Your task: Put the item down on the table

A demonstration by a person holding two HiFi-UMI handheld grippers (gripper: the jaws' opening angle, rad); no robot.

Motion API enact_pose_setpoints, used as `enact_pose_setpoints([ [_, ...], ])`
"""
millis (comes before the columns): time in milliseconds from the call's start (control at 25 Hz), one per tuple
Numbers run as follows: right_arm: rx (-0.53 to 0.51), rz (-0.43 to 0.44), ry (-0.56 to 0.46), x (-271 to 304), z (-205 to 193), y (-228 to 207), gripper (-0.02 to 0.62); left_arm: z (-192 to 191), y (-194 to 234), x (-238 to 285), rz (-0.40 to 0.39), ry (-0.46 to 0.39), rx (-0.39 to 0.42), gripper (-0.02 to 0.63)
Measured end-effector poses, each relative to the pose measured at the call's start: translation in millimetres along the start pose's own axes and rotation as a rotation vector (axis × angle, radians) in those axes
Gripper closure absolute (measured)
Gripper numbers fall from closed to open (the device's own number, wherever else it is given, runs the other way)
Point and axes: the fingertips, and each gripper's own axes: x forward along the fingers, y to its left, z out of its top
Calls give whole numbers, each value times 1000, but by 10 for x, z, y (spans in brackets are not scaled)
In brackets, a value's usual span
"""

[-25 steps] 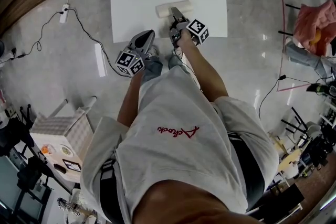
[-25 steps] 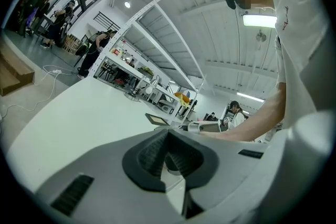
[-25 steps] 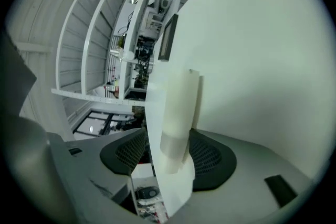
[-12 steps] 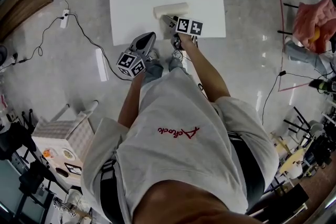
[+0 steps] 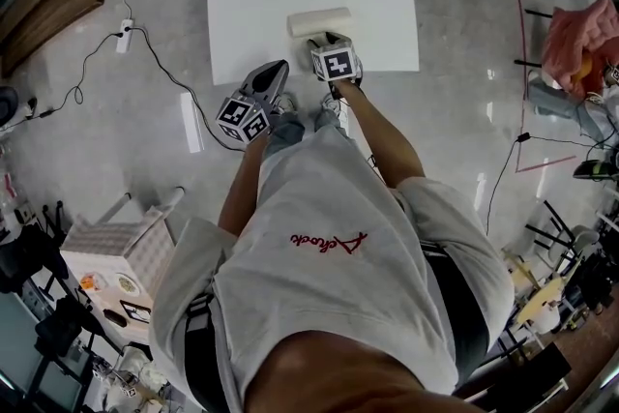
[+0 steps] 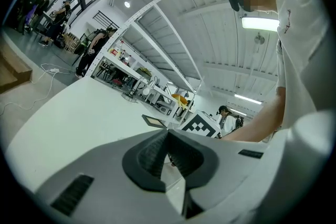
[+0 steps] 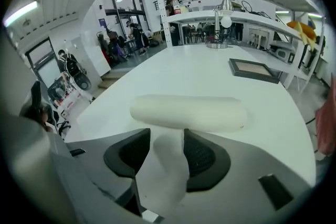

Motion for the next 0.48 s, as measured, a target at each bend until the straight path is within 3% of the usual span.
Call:
enact_pose_setpoints([
  [120,19,-7,-1,-1,-6,-36,425,29,14,19,-6,-6,0,592],
  [240,24,-28,-25,-54,-28,-79,511,63,-2,43,-12,-14,10,592],
  [480,26,-64,-67,-163,-49,-127,580,152,-56,102,-31,-23,32,592],
])
